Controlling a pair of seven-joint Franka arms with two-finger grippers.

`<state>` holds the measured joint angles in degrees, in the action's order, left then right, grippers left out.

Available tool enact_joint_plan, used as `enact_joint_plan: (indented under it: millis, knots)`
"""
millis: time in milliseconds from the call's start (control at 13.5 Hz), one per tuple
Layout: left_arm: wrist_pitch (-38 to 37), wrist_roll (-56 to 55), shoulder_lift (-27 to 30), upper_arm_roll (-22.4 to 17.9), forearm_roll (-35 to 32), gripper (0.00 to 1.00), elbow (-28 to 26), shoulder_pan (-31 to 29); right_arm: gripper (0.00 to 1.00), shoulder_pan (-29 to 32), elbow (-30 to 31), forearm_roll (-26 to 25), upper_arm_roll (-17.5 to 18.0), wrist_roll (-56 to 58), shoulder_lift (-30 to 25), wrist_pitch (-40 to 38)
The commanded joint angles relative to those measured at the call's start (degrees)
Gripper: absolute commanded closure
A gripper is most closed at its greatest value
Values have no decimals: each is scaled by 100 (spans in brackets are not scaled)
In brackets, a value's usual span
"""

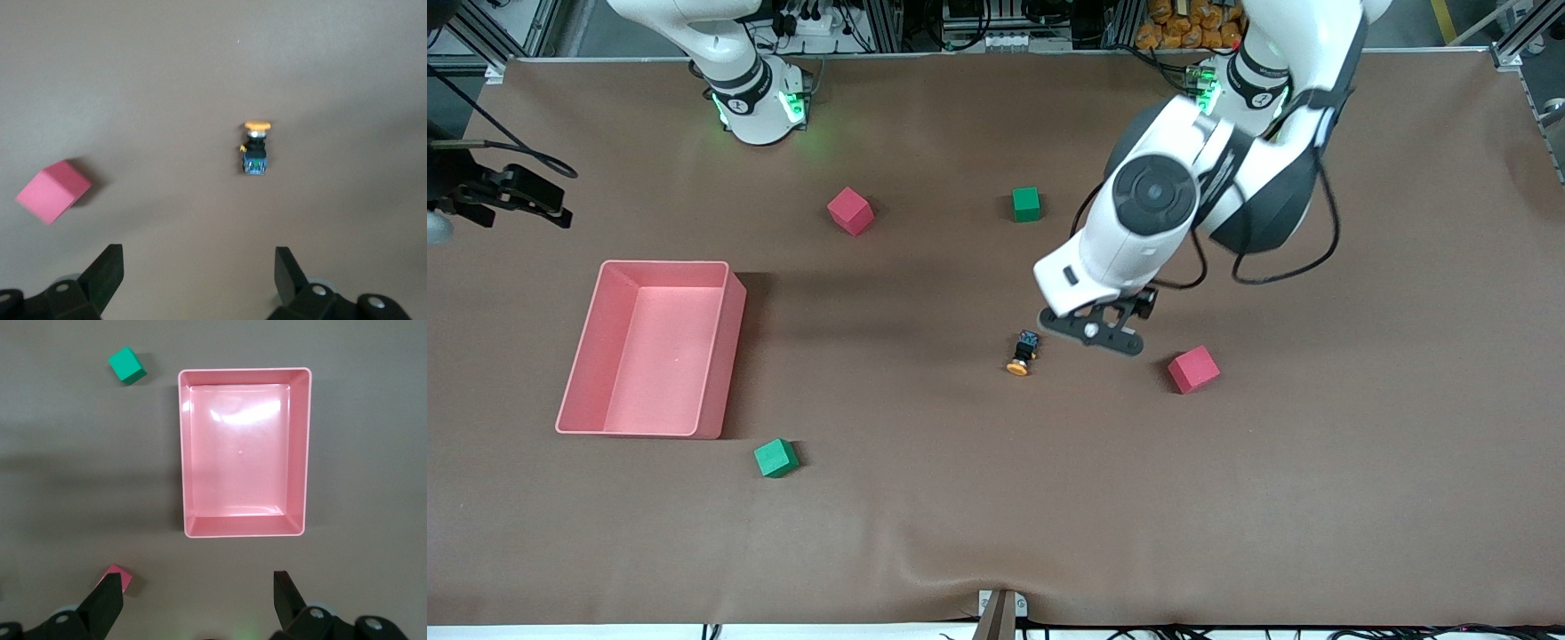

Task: Place and upright button with both arms
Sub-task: 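Lower the left gripper over the button and grasp it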

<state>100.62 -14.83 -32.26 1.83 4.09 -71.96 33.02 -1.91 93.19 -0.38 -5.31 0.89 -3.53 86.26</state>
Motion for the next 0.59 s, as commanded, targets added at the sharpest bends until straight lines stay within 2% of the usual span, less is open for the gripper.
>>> enact_joint_plan:
  millis: [0, 74, 297, 520]
  knots:
    - [212, 33, -595, -95, -153, 0, 498, 117, 0, 488, -406, 47, 458, -98, 142, -223]
    - [300, 33, -632, -217, -172, 0, 507, 204, 0, 673, -468, 56, 687, -185, 150, -302]
    - [703, -10, -859, -472, -180, 0, 490, 459, 0, 648, -477, 47, 724, -274, 159, -311]
    - [1135, -194, -1044, -517, -180, 0, 446, 644, 0, 622, -442, 47, 733, -186, 133, -312]
